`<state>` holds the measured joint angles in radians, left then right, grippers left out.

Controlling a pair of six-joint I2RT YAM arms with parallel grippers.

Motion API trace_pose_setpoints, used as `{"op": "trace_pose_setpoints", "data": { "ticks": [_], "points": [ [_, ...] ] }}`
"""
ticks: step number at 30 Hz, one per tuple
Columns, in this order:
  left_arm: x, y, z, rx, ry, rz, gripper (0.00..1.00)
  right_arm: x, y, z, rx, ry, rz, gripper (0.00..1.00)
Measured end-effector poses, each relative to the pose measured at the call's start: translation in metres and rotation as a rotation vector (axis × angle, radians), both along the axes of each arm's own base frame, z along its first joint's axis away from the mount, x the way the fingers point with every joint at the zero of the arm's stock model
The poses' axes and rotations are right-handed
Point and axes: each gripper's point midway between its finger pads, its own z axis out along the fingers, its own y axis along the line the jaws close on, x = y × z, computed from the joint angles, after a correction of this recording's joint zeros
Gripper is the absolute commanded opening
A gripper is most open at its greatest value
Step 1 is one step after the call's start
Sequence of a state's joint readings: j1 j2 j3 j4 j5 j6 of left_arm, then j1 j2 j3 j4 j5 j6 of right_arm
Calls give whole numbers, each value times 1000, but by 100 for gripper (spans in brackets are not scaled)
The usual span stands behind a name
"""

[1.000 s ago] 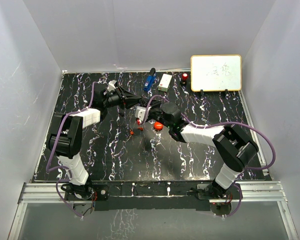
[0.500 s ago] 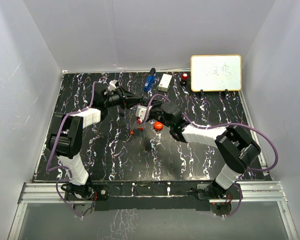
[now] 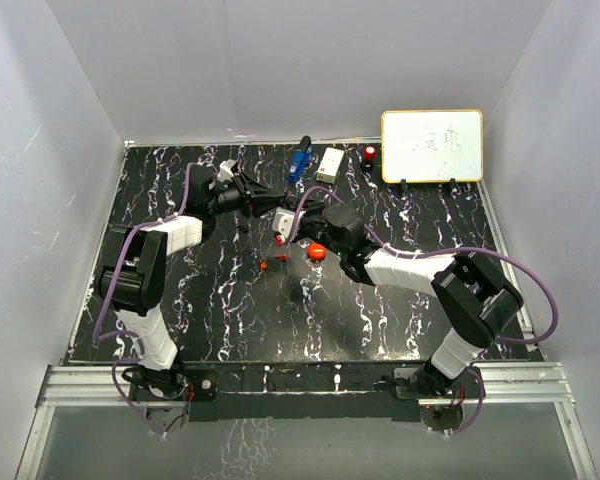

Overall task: Insert the wireless bluetooth earbuds into the charging case
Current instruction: Place the earbud in the charging case.

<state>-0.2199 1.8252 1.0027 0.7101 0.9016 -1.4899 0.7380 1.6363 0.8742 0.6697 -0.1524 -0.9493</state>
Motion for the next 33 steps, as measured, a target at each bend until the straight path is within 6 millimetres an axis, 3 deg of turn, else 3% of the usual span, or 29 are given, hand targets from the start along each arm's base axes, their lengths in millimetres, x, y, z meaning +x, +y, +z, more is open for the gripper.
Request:
{"op": "trace_pose_setpoints", "data": {
  "ticks": [17, 33],
  "points": [
    [1, 0, 1, -4, -2, 4, 0, -2, 3, 3, 17, 1, 7, 33],
    [2, 0, 4, -11, -11, 6, 0, -2, 4, 9, 51, 1, 4, 37]
  ]
}}
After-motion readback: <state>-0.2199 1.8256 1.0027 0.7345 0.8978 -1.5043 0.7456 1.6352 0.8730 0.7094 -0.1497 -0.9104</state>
